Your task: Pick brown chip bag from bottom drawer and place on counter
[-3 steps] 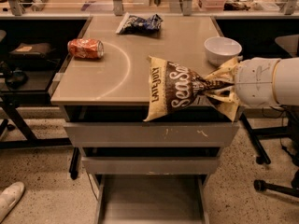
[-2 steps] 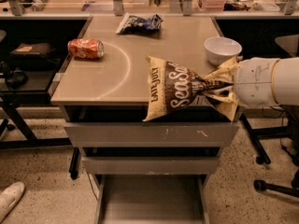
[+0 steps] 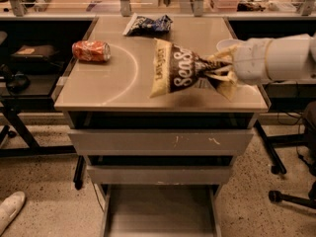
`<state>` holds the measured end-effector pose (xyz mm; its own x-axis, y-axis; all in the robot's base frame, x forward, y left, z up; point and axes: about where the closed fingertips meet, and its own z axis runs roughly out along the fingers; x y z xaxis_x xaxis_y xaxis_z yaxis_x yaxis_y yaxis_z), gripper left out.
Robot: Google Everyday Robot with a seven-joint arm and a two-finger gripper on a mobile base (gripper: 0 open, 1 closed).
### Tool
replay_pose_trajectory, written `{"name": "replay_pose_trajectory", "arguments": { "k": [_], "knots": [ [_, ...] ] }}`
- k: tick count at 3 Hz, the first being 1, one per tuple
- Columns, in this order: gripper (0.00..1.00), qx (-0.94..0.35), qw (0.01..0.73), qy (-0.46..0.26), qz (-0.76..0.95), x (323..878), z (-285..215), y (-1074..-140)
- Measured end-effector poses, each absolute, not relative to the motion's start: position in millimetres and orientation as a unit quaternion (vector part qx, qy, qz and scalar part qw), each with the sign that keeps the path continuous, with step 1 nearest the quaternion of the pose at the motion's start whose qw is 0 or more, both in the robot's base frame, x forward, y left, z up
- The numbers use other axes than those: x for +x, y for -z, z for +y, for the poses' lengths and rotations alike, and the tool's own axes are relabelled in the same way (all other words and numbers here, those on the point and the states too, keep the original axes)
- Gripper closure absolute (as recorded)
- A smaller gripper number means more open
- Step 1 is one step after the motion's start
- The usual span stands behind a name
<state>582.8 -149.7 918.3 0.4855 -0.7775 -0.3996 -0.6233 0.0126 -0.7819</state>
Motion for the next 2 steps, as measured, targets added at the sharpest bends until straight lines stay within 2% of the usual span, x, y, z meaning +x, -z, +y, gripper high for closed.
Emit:
{"name": "replay_pose_trajectory", "arguments": {
  "k": [1, 2],
  "knots": [
    [1.0, -0.694, 0.515, 0.05, 0.502, 641, -129, -921],
    [1.0, -0.68, 0.517, -0.005, 0.52, 685, -92, -908]
  ]
}}
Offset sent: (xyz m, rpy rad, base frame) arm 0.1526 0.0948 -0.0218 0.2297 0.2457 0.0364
